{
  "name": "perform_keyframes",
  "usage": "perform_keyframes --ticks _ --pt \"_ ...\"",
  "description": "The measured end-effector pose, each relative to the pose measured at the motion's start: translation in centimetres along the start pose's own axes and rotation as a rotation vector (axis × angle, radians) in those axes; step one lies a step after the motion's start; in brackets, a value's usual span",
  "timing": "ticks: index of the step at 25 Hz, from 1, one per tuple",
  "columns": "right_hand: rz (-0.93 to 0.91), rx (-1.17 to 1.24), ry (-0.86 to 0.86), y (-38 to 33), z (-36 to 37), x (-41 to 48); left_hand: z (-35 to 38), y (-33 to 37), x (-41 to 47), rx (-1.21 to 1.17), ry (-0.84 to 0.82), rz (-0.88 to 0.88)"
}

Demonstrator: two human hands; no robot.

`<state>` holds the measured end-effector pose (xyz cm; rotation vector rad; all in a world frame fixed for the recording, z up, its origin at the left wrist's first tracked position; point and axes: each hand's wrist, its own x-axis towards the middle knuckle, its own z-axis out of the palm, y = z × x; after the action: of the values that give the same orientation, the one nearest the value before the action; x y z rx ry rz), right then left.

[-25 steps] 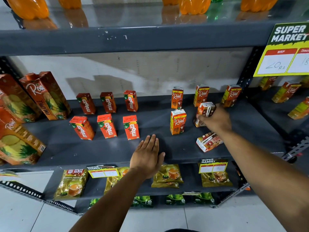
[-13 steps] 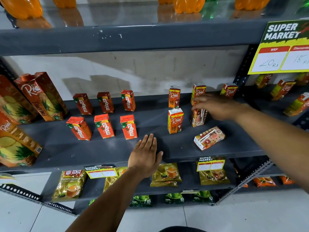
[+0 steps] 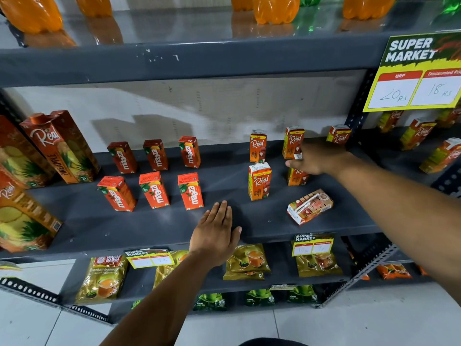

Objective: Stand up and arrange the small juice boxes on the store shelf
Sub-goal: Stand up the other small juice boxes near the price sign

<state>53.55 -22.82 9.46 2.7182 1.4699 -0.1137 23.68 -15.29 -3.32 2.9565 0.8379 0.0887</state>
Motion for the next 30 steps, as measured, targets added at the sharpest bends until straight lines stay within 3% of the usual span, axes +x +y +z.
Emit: perform_keyframes --ticks 8,11,14,16,20,22,25,27,30 --pt "0.069 -0.072 0.131 -0.2 -1.3 -2.1 -0.1 0.0 0.0 -0.005 0.001 0.0" --pt "-0.151 0.155 0.233 0.5 -2.8 -4.3 0.0 0.0 -0.1 -0.001 0.013 -0.001" --pt "-0.319 0.023 -0.248 1.2 -0.7 -7.5 0.1 0.0 0.1 0.008 0.011 0.001" --pt "-0.335 -0.172 -0.336 1.3 2.5 -9.0 0.1 0.0 0.1 0.007 0.012 -0.002" --pt "-0.266 -0.038 -0.139 1.8 4.1 -8.8 0.0 -0.1 0.0 0.006 0.022 0.002" --pt "-0.106 0.235 -0.069 3.2 3.7 -8.7 0.1 0.0 0.0 0.01 0.021 0.003" --pt "0.199 0.723 0.224 5.0 4.4 -8.1 0.1 0.2 0.1 0.005 0.028 -0.004" --pt "0.394 0.934 0.444 5.9 5.5 -6.7 0.0 0.1 0.0 0.008 0.027 -0.003" --pt "0.546 1.135 0.602 6.2 6.8 -4.8 -0.3 0.0 0.1 0.005 0.018 -0.01"
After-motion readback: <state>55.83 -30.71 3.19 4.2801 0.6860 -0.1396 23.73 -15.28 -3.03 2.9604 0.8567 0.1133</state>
